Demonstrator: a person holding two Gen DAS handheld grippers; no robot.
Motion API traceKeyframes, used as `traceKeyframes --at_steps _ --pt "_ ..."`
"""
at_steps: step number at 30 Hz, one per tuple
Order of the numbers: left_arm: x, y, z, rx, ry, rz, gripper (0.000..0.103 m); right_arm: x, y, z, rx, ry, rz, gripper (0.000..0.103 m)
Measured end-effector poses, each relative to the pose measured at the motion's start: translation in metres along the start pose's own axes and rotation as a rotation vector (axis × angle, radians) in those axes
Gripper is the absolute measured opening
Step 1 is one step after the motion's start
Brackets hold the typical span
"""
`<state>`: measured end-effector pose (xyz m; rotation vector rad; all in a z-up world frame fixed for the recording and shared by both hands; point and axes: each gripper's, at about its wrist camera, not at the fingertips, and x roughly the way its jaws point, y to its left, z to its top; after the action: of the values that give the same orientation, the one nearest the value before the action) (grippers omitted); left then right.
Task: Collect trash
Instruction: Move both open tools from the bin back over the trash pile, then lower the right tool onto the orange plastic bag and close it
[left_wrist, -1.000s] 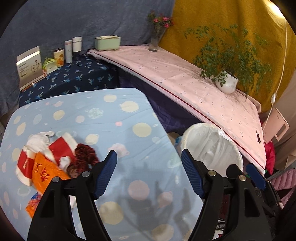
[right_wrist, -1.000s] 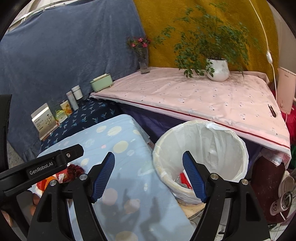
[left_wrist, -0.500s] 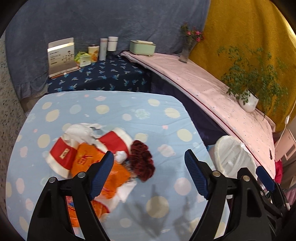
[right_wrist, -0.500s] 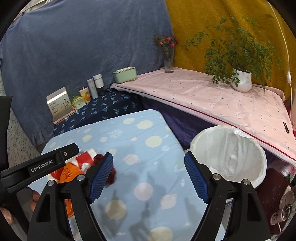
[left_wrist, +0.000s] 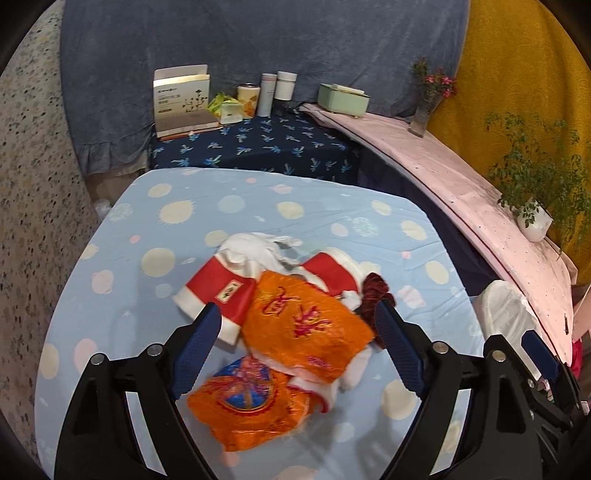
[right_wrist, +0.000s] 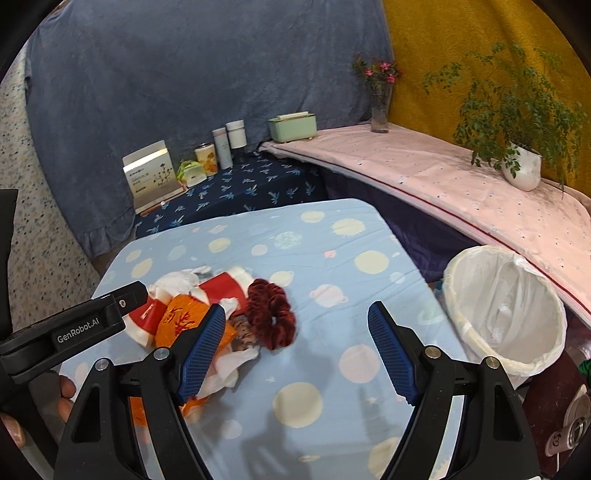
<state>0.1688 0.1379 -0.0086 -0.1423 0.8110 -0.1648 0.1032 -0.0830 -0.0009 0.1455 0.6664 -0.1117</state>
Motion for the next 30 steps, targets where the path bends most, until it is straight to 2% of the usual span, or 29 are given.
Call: traceKeyframes --at_steps 2,16,23,28,30 --pt "0.001 0.011 -0.001 -0.016 0.006 0.012 0.086 0.004 0.007 -0.001 -0.011 0.008 0.005 0.076" --pt "0.028 0.079 -0.014 -0.096 0.067 0.110 0.088 0.045 0.055 -0.019 -0.074 0.097 0.085 0.076" --pt "0.042 0.091 -0.018 -0.105 0.092 0.127 0.087 0.075 0.079 -0.026 -0.109 0.141 0.128 0.069" --pt "0.051 0.095 -0.020 -0.098 0.110 0.133 0.088 0.096 0.087 -0.031 -0.106 0.171 0.134 0.068" --pt "0.054 0.095 -0.022 -0.094 0.118 0.136 0.087 0.103 0.089 -0.033 -0.107 0.184 0.137 0.063"
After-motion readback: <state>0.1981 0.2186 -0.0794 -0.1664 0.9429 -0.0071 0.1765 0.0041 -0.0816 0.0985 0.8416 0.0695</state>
